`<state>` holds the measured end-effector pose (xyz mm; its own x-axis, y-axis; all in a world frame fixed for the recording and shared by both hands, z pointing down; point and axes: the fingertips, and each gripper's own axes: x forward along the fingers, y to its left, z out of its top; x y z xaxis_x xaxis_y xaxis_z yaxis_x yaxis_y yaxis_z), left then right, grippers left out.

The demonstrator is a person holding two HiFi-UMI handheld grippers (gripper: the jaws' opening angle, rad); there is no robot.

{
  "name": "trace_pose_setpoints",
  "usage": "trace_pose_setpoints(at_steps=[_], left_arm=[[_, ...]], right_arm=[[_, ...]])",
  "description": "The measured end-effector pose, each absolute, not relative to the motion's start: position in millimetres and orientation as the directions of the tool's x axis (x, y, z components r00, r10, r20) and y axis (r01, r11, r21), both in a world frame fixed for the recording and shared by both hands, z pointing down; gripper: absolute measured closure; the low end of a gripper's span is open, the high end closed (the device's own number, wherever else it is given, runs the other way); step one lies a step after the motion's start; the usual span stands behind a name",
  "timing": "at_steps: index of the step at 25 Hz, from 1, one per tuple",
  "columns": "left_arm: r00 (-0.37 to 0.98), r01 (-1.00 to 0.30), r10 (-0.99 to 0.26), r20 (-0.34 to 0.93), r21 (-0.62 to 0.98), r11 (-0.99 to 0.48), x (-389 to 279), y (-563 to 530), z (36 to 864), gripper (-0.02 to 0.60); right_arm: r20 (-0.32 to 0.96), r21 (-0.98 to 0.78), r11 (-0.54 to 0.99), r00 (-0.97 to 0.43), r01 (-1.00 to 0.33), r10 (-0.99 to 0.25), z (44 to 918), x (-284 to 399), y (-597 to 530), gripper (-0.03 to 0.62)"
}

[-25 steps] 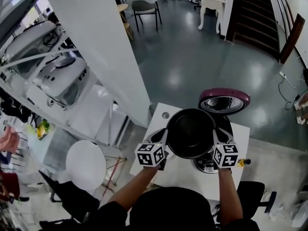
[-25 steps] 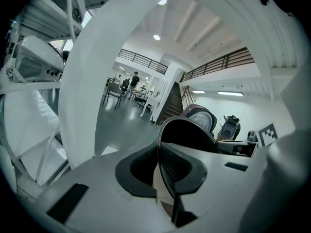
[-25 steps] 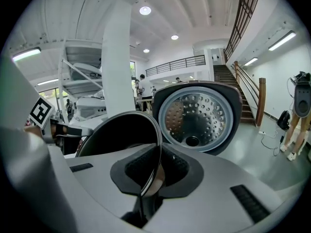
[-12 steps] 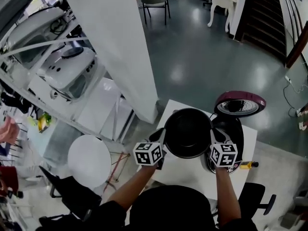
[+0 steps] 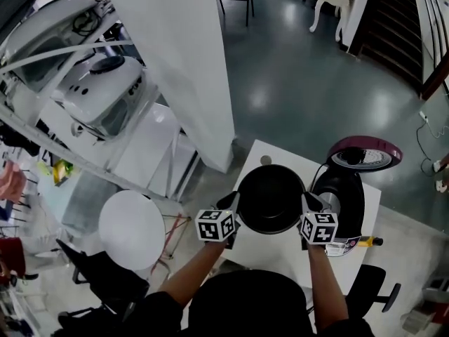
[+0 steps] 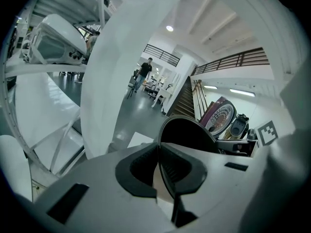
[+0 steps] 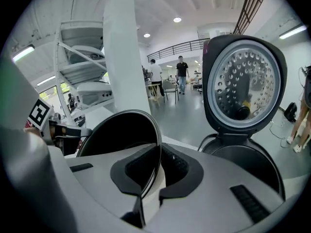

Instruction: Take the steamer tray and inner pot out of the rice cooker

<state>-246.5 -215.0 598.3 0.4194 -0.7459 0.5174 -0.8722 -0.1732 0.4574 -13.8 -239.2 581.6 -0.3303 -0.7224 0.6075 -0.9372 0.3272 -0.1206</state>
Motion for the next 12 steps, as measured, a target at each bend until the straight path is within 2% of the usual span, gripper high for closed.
trace_pose_setpoints(at_steps=[12], left_arm=[[0.404,-0.879,-0.699,0.59,0.463,-0.118,-277.7,-211.3,657.1,0.562]], right_arm=[[0.712,-0.136,0.32,-0.317,-0.938,-0.627,650.4,-44.4,-228.8,0.569]])
